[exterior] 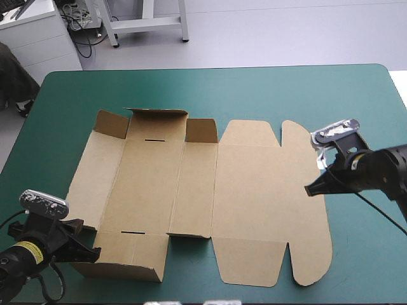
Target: Fold the box
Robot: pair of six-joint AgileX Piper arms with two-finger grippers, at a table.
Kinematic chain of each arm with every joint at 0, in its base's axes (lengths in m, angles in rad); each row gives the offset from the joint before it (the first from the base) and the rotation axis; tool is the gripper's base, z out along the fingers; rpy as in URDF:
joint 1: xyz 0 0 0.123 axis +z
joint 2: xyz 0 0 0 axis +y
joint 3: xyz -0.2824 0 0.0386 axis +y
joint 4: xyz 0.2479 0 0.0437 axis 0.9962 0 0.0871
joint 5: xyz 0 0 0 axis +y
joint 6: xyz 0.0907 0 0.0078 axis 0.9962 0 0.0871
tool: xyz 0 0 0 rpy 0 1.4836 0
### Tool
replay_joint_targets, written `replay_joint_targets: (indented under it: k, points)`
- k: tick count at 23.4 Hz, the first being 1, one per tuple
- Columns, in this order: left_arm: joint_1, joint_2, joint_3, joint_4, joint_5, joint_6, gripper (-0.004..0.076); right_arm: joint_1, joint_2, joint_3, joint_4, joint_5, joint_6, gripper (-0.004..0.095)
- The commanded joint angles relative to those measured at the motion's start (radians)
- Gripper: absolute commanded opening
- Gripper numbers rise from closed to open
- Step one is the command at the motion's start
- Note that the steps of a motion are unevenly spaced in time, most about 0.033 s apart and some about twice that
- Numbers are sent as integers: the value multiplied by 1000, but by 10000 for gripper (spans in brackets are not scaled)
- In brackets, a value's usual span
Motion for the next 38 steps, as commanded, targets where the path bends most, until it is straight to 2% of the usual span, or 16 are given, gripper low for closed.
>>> replay_joint_targets:
  k: [1, 7, 13, 20, 24, 30, 34, 35, 38]
  points:
    - [-3, 13, -49, 4, -44, -5, -32, -9, -127, 47, 1, -25, 26, -23]
    - [-3, 84, -130, 14, 9, -5, -27, -9, -337, 169, 9, -23, 56, -23]
    - [-3, 301, -288, -65, 16, 41, -17, -9, -549, 296, 9, -2, 78, -23]
    - [-3, 538, -374, -332, -11, 325, -6, -9, -608, 357, 9, 8, 78, -23]
    - [14, 632, -374, -428, -68, 398, -6, -9, -608, 361, 23, 13, 78, -23]
    - [282, 707, -374, -795, -8, 707, -6, -9, -608, 361, 23, 13, 78, -23]
    - [514, 718, -374, -962, 90, 834, -6, -9, -608, 372, 23, 13, 78, -23]
    - [615, 718, -374, -1009, 125, 866, -6, -9, -608, 372, 23, 13, 78, -23]
    - [754, 718, -374, -1066, 145, 886, -6, -9, -608, 372, 23, 13, 78, -23]
